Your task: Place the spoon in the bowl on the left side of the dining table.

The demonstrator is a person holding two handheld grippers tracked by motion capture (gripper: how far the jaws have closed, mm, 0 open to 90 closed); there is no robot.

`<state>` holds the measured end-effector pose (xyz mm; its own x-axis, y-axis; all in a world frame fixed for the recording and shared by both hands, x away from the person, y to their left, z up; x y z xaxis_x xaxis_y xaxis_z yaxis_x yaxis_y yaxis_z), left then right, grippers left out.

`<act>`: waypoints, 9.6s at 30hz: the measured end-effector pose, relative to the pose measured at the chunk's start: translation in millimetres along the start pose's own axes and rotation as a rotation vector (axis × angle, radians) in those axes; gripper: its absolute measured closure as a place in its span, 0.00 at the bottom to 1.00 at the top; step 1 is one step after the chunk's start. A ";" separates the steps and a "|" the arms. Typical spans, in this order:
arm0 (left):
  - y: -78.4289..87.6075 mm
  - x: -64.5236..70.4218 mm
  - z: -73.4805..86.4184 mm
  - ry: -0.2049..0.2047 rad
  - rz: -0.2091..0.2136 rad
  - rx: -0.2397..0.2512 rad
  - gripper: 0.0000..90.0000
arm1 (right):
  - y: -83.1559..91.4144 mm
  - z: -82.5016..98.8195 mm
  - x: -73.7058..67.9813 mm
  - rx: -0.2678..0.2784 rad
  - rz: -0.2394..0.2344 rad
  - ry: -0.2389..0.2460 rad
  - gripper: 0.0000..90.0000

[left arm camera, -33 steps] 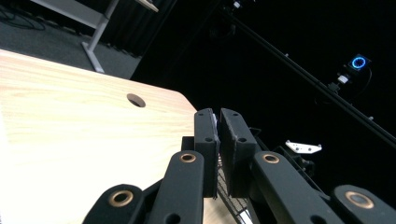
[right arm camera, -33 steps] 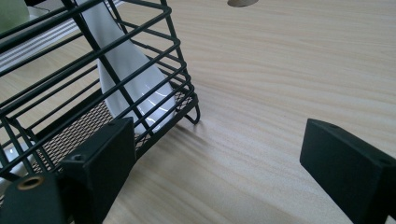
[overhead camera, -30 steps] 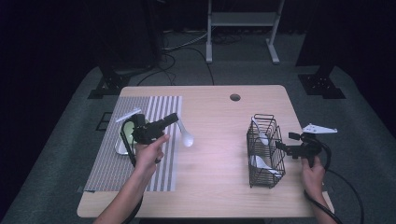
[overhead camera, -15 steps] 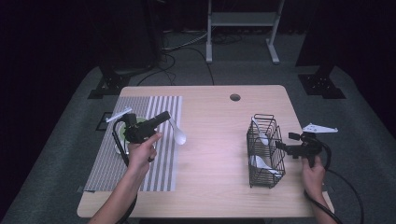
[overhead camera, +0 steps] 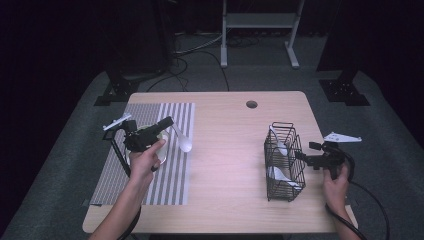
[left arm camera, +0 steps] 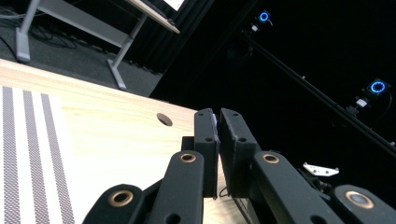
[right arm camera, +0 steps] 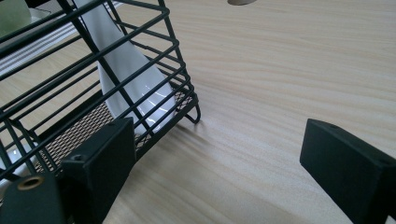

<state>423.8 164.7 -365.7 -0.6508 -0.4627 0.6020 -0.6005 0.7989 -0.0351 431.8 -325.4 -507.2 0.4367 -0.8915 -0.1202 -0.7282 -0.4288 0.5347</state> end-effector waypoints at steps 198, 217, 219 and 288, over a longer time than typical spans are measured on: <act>127.2 -141.9 -12.0 0.153 -0.368 0.177 0.94 | -0.8 0.8 -2.6 -0.008 -0.002 0.026 0.11; 129.1 -150.2 -2.6 0.155 -0.402 0.151 0.90 | -0.8 -0.5 -2.2 0.001 -0.012 0.022 0.10; 129.9 -151.9 -0.7 0.158 -0.405 0.147 0.89 | -0.7 -0.6 -2.1 0.002 -0.013 0.023 0.11; 124.1 -94.4 42.7 -0.016 -0.383 -0.088 0.22 | -0.7 0.1 -6.0 -0.003 -0.021 0.049 0.10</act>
<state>390.9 291.1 -460.9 -0.3945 -0.7391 0.5459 -0.7598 0.5965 0.2585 429.6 -319.8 -506.9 0.4774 -0.8740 -0.0906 -0.7167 -0.4469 0.5354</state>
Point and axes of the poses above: each handheld gripper's, and its own axes: y roughly backward along the jaws, z roughly out of its underside, x roughly to its right, the point moved 8 cm from there along -y, roughly forward along the jaws, and after that the axes turned 10 degrees about z, right-handed, at the moved point
